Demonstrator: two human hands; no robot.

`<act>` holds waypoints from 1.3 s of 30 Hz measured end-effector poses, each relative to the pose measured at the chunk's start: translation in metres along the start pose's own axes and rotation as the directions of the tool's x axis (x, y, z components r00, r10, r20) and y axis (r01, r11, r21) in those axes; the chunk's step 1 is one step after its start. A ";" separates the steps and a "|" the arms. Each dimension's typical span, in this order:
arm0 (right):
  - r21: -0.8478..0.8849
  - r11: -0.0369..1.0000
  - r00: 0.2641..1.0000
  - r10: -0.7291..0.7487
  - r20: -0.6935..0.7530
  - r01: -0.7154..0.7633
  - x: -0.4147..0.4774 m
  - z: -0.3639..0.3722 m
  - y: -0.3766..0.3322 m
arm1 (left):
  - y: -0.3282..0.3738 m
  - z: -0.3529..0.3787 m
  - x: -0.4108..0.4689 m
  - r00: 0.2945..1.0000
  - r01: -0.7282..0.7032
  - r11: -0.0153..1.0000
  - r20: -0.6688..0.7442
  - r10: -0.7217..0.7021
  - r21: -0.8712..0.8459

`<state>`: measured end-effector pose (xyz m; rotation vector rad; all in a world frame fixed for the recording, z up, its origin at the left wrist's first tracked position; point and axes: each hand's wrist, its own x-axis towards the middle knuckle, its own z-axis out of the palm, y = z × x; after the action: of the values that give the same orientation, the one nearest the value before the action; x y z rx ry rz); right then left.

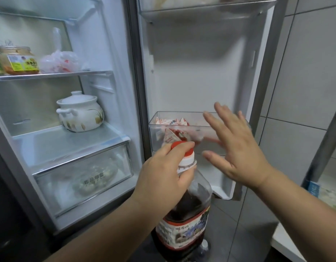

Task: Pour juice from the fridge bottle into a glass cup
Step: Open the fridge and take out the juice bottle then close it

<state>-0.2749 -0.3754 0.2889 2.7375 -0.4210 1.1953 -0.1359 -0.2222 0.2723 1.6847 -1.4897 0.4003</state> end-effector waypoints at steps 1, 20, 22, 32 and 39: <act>-0.052 0.999 1.000 0.012 -0.011 -0.013 -0.001 -0.002 0.014 | 0.005 0.003 0.003 1.000 0.014 1.000 0.013 -0.014 0.010; -0.095 0.991 0.986 0.104 0.130 -0.092 -0.029 0.012 0.131 | 0.101 0.078 0.035 0.978 0.205 0.951 -0.027 -0.205 0.233; -0.042 0.996 0.993 0.079 0.092 -0.075 -0.031 0.014 0.128 | 0.107 0.079 0.030 0.971 0.240 0.942 -0.039 -0.238 0.234; -0.070 0.991 0.991 -0.115 -0.075 0.110 -0.036 0.014 0.049 | 0.121 0.033 -0.019 0.943 0.330 0.901 -0.146 -0.300 0.283; -0.147 0.985 0.941 -0.130 -0.312 0.088 -0.043 0.002 0.008 | 0.104 -0.031 -0.073 0.914 0.380 0.887 -0.250 -0.318 0.262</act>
<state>-0.3037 -0.3745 0.2554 2.3635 -0.2917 1.4904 -0.2421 -0.1457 0.2778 2.0456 -0.9808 0.6060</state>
